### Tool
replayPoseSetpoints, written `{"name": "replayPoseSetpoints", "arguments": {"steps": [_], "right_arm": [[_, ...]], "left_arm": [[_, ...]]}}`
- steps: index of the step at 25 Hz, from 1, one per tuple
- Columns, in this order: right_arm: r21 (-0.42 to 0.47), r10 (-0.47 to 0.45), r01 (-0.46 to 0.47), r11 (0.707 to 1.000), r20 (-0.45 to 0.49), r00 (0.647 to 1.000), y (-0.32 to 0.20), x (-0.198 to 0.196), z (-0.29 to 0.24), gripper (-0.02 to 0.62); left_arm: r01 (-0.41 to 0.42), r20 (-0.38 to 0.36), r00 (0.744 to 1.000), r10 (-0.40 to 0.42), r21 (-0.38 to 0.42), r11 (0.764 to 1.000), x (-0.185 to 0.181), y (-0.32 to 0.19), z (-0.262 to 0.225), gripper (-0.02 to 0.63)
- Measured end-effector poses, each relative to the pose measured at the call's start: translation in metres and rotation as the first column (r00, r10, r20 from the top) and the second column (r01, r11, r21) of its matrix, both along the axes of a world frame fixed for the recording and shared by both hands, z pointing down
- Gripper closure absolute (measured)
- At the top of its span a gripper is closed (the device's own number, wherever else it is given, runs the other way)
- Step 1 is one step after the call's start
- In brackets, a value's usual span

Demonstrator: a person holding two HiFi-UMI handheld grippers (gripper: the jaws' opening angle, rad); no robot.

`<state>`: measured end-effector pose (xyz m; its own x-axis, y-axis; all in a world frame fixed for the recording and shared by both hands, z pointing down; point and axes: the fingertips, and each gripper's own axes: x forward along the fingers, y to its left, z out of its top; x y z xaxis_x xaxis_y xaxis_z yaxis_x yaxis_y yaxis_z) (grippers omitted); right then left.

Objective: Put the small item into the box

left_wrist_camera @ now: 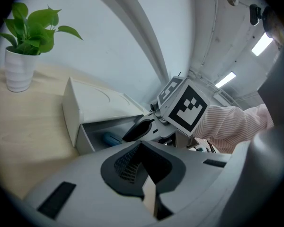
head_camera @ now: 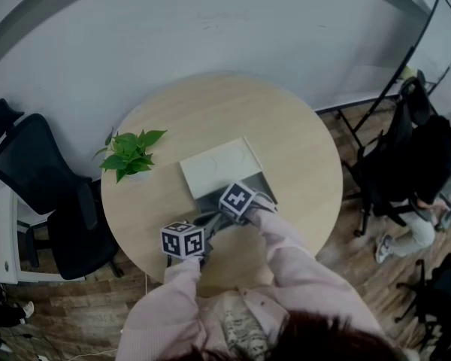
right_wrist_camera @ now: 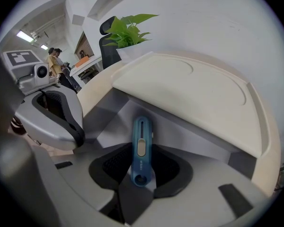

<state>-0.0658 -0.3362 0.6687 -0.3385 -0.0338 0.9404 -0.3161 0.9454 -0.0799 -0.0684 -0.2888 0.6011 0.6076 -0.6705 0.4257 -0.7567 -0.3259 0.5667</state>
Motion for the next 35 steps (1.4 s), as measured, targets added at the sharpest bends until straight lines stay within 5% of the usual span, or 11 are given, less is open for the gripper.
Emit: {"name": "replayPoseSetpoints", "arguments": {"steps": [21,27,30,35], "right_arm": [[0.077,0.076,-0.073,0.994,-0.028,0.997,-0.002,0.012,-0.001,0.43],[0.06,0.114,-0.118,0.991,0.065,0.991,0.001,0.003,-0.008,0.414],[0.007,0.114,-0.118,0.993,0.193,0.974,0.012,-0.013,-0.019,0.417],[0.062,0.139,-0.162,0.985,0.278,0.95,0.009,-0.008,-0.035,0.45]], "left_arm": [[0.012,0.007,1.0,-0.013,0.009,1.0,-0.008,0.012,-0.006,0.597],[0.015,-0.01,1.0,-0.015,0.022,1.0,-0.007,0.014,-0.012,0.597],[0.011,-0.008,1.0,-0.011,0.026,1.0,-0.005,0.016,-0.013,0.597],[0.001,-0.005,1.0,-0.001,0.037,0.999,-0.005,0.019,-0.015,0.597]]}}
